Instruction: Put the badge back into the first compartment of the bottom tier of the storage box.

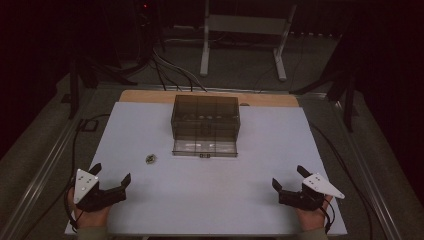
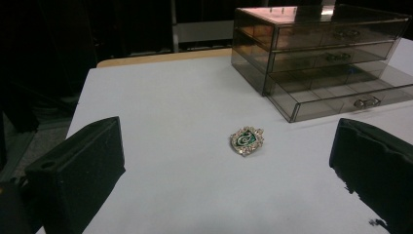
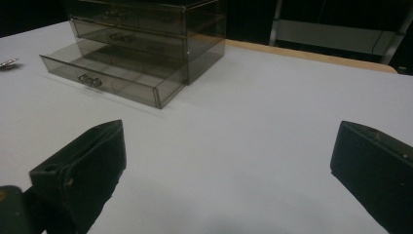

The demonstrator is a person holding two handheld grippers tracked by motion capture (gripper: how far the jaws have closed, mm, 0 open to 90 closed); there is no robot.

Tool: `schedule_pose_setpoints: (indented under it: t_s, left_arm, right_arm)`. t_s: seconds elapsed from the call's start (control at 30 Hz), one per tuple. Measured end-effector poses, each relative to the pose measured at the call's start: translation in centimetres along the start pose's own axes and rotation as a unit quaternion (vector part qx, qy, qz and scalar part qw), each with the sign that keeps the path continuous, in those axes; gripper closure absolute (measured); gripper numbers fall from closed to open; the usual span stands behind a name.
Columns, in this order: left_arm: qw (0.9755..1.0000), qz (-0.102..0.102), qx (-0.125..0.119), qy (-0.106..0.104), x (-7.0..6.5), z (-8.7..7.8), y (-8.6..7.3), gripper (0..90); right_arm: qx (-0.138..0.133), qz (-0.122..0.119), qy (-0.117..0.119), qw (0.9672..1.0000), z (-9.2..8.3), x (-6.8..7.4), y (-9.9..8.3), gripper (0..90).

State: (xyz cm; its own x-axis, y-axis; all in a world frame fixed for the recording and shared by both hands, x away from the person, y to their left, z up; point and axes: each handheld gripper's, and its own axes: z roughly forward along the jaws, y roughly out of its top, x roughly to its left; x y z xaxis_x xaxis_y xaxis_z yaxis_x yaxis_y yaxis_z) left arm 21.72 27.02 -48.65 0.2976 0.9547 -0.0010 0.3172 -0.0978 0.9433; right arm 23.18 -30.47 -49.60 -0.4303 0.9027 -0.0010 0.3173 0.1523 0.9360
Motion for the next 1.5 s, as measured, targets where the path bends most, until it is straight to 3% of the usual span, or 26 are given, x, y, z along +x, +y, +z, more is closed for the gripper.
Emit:
schedule_pose_setpoints:
  t_s: [0.57, 1.5]
  left_arm:
    - [0.9999, -0.002, -0.002, 0.01, 0.0, -0.1, 0.0, 0.5]
    - [0.9998, 0.003, 0.009, 0.015, 0.5, 0.2, 2.1, 0.5]
  right_arm:
    - [-0.005, 0.0, -0.003, 1.0, 0.0, 0.1, 0.1, 0.0]
    - [-0.008, 0.004, -0.016, 0.9998, -0.2, 0.1, 0.1, 0.0]
